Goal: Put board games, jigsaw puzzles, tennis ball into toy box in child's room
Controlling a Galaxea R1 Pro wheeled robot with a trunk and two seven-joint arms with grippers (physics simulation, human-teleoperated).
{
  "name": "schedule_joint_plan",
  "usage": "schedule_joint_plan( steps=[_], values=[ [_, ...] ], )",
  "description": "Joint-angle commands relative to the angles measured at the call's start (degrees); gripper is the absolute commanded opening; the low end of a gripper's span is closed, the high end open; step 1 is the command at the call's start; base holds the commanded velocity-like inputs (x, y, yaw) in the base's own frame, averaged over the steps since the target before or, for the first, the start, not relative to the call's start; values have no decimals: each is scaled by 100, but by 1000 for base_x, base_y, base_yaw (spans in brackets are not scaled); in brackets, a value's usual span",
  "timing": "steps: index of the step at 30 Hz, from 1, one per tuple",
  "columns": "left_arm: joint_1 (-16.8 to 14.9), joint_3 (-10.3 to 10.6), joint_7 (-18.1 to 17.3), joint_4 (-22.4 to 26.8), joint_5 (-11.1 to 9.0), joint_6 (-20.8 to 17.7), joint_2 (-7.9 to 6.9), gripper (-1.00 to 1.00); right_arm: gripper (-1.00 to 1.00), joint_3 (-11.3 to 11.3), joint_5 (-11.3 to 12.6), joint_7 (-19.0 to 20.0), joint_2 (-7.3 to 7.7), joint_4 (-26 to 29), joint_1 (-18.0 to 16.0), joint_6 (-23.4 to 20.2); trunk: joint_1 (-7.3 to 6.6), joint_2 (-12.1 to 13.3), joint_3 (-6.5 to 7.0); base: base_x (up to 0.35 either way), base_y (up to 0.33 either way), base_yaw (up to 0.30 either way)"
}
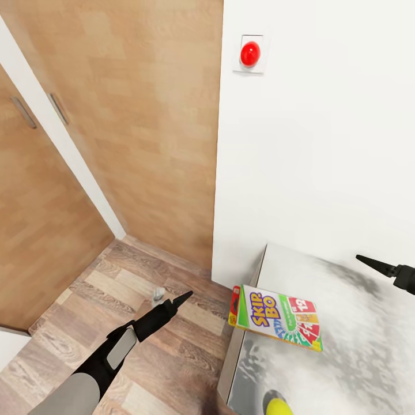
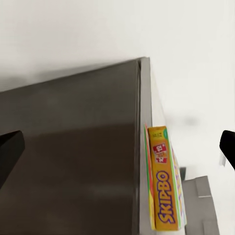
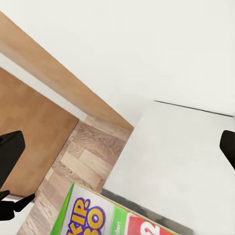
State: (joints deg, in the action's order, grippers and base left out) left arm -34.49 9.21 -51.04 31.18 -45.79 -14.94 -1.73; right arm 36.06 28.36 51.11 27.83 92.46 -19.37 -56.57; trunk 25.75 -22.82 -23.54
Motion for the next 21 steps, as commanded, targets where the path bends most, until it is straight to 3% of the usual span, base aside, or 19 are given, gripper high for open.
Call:
schedule_joint_plan(
  steps=[1,13,21],
  values=[
    [-4,27,-2,2,-57,-53,-5,100,100,5,-16,29,1,0,-6,-24,3,-10,-9,31,0,0],
    [-5,28,10,2,-47,-52,2,100,100,-1,-15,30,0,0,-4,-28,3,-10,-7,14,0,-8],
    [-5,28,75,0,-45,-53,33,100,100,-8,-15,35,2,0,-4,-29,3,-10,12,3,0,-139]
  ],
)
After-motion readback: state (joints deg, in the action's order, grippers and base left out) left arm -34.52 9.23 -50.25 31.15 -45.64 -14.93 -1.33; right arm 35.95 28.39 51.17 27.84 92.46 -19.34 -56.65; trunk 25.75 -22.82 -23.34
